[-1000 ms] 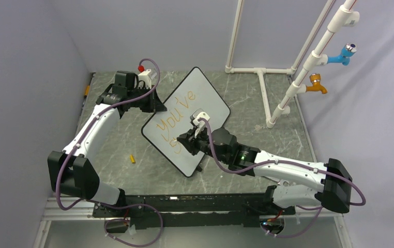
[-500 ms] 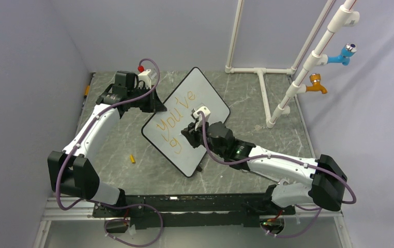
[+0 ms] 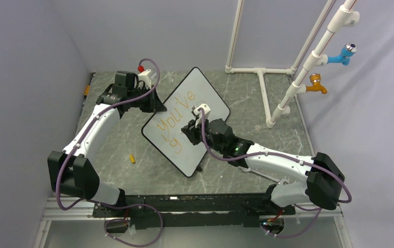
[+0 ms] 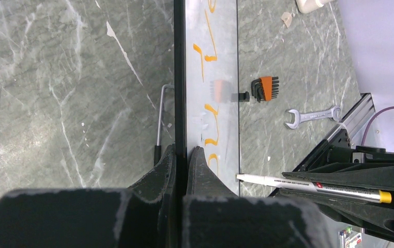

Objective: Write a sentence on the whiteboard

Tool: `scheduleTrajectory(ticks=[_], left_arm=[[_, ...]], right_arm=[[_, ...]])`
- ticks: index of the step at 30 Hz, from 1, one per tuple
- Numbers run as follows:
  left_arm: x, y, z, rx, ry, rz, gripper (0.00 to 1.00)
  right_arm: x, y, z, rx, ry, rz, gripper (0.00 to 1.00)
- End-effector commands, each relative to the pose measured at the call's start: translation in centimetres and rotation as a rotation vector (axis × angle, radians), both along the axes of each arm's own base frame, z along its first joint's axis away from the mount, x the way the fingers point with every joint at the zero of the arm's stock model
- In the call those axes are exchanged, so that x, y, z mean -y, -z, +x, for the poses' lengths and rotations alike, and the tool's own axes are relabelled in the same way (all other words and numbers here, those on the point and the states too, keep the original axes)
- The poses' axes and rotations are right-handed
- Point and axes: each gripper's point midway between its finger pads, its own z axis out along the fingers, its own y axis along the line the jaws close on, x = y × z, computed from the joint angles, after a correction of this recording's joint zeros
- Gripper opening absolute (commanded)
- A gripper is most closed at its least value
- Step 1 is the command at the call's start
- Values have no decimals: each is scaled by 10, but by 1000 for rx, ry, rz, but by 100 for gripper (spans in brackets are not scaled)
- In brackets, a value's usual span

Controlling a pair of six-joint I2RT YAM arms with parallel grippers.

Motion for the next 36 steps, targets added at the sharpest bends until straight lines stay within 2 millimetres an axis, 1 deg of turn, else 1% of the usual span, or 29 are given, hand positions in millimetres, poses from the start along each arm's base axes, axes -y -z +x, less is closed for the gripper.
scheduleTrajectory(ticks=[1,14,21,36], left_arm=[[-33,2,22,134,-82,178,0],[-33,4,22,129,-81,179,0],[-33,4,22,130,-81,179,0],[-33,4,23,128,-82,178,0]], right_arm=[[-10,-16,1,24,-26,69,0],[-13,-5,1,5,-39,62,0],[-14,6,-2,-18,-48,54,0],[-5,28,-12,-68,-50,36,0]])
